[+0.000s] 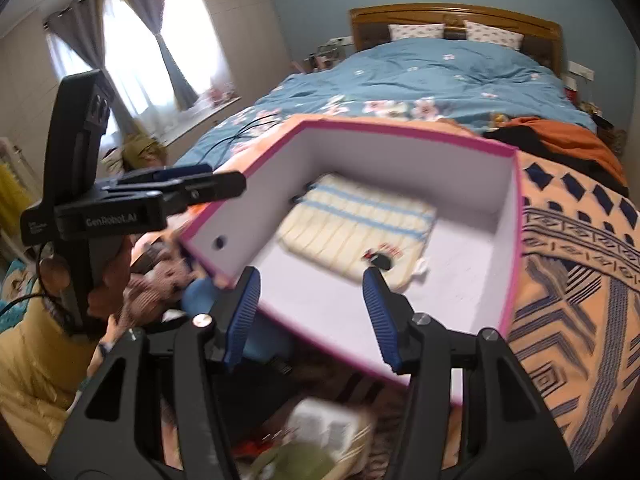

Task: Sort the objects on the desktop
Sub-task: 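Move the left tool back toward the black drawstring bag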

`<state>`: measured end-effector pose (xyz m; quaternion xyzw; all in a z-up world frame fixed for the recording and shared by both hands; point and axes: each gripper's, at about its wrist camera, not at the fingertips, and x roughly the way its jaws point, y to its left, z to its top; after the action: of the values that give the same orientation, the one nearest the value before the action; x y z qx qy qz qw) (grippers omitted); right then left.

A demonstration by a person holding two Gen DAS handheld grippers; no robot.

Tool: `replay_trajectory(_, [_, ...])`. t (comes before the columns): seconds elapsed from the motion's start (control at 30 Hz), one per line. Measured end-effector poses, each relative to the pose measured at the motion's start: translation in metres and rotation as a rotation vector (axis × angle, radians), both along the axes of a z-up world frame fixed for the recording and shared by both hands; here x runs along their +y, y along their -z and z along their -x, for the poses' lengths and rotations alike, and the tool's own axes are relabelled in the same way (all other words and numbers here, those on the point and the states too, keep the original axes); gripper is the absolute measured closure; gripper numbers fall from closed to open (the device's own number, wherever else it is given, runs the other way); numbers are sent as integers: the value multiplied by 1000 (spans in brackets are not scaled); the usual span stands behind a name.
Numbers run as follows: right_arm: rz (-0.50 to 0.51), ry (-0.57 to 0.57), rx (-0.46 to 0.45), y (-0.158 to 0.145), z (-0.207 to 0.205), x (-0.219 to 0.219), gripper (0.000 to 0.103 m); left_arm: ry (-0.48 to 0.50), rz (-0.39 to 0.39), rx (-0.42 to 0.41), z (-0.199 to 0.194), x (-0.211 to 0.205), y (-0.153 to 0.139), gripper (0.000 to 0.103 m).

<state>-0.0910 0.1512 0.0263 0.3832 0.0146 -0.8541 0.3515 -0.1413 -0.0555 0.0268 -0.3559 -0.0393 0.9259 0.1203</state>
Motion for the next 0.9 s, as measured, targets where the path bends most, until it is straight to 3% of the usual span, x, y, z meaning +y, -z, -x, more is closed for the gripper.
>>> replay_trajectory(0.2, [12, -80, -36, 10, -32, -15, 47, -7, 55, -31, -40, -21, 16, 16])
replay_trajectory(0.33, [-43, -112, -68, 23, -49, -28, 47, 4, 55, -94, -61, -30, 36, 16])
replay_trajectory(0.6, [-163, -37, -178, 57, -48, -28, 42, 63, 91, -170, -89, -18, 69, 16])
replay_trajectory(0.77, [-261, -46, -242, 75, -47, -40, 32, 72, 99, -223, -95, -11, 84, 16])
replay_trajectory(0.9, [-242, -44, -271, 79, -41, -40, 29, 78, 67, -274, -96, -13, 95, 16])
